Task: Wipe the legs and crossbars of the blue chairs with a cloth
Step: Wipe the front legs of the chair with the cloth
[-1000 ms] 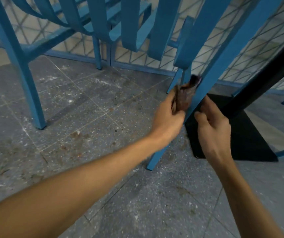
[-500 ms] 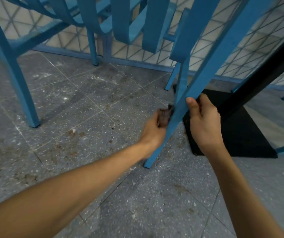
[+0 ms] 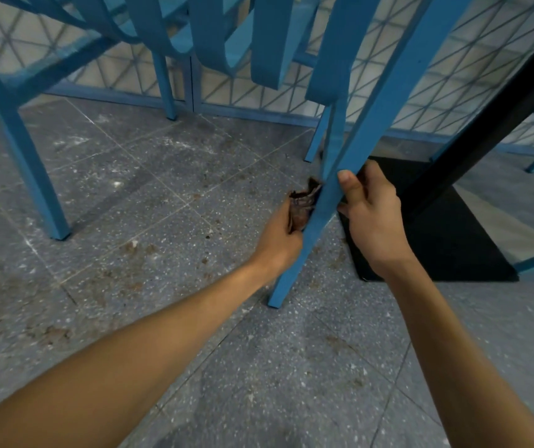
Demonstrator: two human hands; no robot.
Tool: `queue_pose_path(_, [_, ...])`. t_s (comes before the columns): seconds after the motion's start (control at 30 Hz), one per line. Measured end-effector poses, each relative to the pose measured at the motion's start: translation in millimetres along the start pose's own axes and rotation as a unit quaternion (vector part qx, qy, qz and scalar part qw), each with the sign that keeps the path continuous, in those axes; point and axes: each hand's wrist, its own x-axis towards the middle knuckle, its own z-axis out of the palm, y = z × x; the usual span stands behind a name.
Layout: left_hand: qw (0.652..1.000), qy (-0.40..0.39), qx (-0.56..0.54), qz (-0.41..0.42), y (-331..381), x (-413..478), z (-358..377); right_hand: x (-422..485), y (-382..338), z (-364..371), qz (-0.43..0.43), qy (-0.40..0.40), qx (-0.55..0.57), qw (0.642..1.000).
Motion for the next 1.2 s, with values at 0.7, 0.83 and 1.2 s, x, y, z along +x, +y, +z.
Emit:
queue_pose_path(0.7, [0.926, -0.04, 0.087, -0.365, -83, -14, 10, -1, 5, -7, -0.039, -0.016, -0.03, 0.999])
queue_pose_path(0.83, [0.936, -0.111, 0.043, -0.331, -8, 8, -6, 2, 10, -7, -0.035, -0.025, -0.012, 0.999])
queue_pose_path(1.2, [0.978, 0.143, 0.132, 0.076, 66, -10, 31, 3, 10, -8, -0.075, -0.007, -0.053, 0.996])
